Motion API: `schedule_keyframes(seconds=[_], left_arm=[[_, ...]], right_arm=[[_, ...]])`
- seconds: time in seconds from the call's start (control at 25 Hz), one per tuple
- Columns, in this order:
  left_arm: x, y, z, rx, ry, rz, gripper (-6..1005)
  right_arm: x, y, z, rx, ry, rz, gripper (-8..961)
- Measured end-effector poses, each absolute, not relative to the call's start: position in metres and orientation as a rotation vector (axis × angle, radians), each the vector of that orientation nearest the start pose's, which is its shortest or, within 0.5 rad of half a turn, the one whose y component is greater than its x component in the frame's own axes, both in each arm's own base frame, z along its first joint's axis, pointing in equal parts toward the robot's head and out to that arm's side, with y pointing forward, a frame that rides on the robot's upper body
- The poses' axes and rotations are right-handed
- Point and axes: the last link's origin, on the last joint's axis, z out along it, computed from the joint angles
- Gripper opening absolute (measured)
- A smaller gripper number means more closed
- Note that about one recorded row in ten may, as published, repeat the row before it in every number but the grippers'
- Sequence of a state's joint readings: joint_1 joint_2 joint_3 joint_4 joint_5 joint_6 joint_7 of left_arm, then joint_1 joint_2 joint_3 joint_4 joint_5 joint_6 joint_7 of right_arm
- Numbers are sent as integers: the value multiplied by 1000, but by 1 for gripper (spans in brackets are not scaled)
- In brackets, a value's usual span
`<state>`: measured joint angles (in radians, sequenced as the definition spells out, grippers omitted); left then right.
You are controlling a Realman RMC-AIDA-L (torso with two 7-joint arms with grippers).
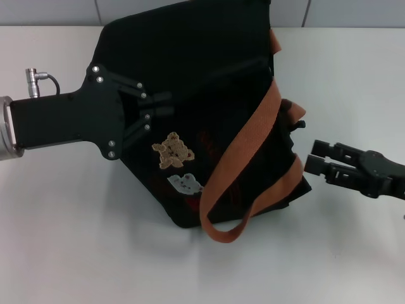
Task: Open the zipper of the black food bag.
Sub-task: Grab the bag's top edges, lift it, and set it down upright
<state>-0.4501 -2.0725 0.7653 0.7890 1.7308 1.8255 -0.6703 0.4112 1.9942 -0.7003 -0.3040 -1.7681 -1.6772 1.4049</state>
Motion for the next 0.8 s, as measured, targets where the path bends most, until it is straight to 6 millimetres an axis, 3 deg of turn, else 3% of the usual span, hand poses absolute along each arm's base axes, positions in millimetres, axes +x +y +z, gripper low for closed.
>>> schedule_keyframes(seconds=[0.44,0.8], left_arm=[[-229,299,29,-2571,563,-882,70],[-227,295,13,-2562,602,-928,70]], right_arm=[[308,266,14,-2369,1051,1241,801],[275,283,-4,-2418,892,1323,794]])
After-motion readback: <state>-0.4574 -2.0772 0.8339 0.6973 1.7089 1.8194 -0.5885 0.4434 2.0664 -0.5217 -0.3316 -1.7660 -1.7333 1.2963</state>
